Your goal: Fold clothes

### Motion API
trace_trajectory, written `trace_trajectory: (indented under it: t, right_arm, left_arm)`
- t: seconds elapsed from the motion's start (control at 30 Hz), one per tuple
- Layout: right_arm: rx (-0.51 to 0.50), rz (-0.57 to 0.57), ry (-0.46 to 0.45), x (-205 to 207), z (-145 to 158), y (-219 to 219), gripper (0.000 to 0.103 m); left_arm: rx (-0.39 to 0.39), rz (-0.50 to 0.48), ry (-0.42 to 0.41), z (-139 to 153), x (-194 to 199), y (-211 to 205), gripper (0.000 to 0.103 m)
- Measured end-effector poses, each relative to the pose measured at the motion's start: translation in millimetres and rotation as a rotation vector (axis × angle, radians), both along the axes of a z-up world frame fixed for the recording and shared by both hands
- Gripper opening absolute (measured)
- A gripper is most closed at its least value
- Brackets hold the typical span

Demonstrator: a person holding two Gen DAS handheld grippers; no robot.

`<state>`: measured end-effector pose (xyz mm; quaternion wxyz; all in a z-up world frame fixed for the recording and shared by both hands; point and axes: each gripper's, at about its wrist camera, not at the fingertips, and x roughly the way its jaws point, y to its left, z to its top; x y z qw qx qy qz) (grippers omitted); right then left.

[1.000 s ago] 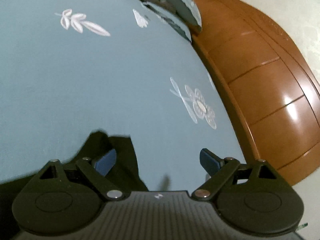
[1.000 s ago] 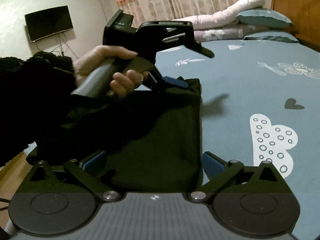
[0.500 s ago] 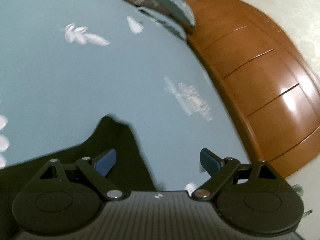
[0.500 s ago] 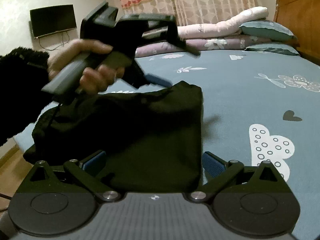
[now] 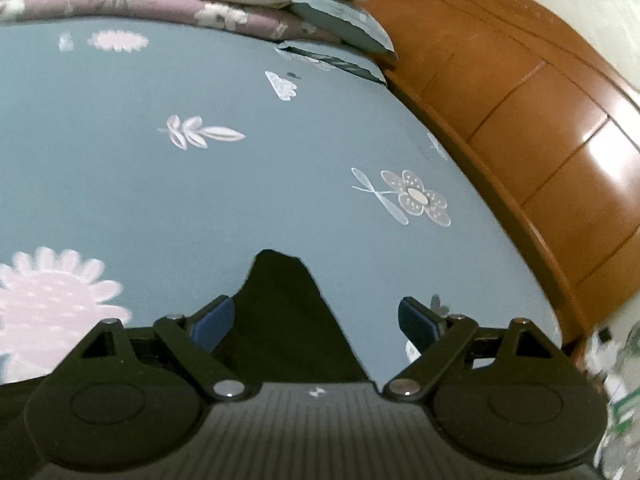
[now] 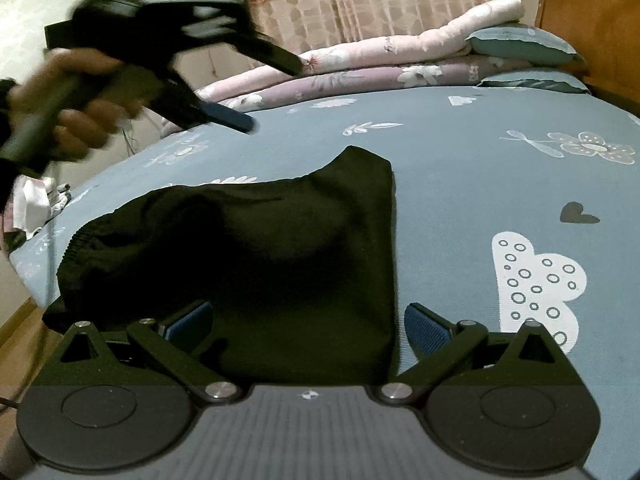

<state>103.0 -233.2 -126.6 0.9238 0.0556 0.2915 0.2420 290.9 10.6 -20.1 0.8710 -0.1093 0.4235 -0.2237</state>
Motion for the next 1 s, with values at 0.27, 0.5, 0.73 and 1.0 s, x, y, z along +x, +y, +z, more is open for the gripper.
trace_trajectory:
  t: [0.27, 0.5, 0.73, 1.0]
  right_arm:
    - [-0.026, 0.008, 0.0, -0.5, -1.4, 5.1, 0.103]
    - [-0.063, 0.015, -0.009, -1.0, -2.7, 10.4, 0.103]
    - [-0.078, 0.018, -0.011, -1.4, -4.9, 12.8, 0.103]
    - [-0.131, 0.032, -0.03, -2.7, -8.4, 19.0, 0.103]
  left_arm:
    - [0.198, -0.049, -0.032, 31.6, -57.5, 17.3, 0.093]
    - [0.183, -0.041, 0.048, -26.7, -91.5, 18.5, 0.093]
    - [0.233, -0.053, 0.048, -64.8, -122.6, 14.1, 0.093]
    - [0.25, -0.041, 0.024, -66.8, -150.5, 16.0, 0.093]
